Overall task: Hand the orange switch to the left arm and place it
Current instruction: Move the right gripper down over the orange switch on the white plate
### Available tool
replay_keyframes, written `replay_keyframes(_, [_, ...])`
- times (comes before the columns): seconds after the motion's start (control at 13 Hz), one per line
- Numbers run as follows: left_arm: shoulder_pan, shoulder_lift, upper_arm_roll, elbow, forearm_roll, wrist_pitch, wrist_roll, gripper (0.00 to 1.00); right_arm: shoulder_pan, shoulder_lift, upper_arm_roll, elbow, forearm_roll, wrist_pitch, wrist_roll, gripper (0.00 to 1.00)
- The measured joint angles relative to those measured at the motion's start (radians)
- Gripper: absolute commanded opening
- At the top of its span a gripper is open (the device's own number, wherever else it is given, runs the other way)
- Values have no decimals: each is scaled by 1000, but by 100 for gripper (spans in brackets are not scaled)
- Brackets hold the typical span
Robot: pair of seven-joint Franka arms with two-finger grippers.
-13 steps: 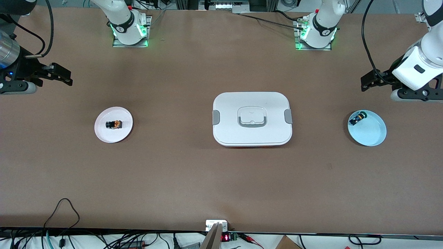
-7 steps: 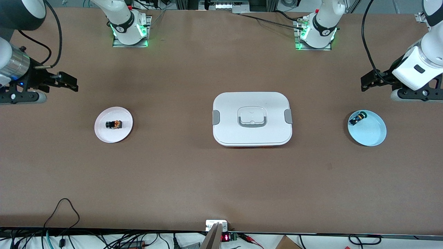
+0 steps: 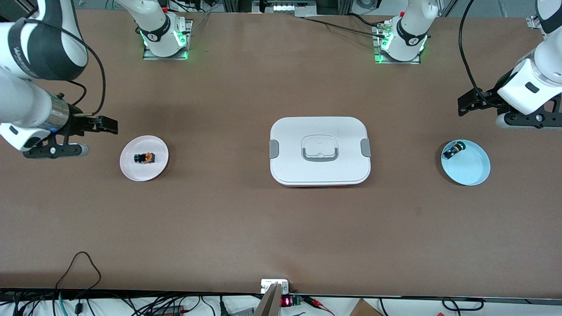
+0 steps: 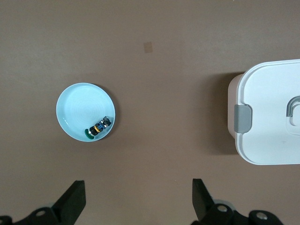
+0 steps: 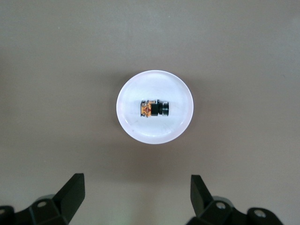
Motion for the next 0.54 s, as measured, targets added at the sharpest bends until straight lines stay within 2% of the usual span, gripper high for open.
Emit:
replay_keyframes(0.23, [0,0,0,0,0,0,0,100,0,51,0,-28,0,84,0,100])
replay_keyframes(0.54, [0,0,0,0,0,0,0,100,0,67,0,-166,0,275,0,100])
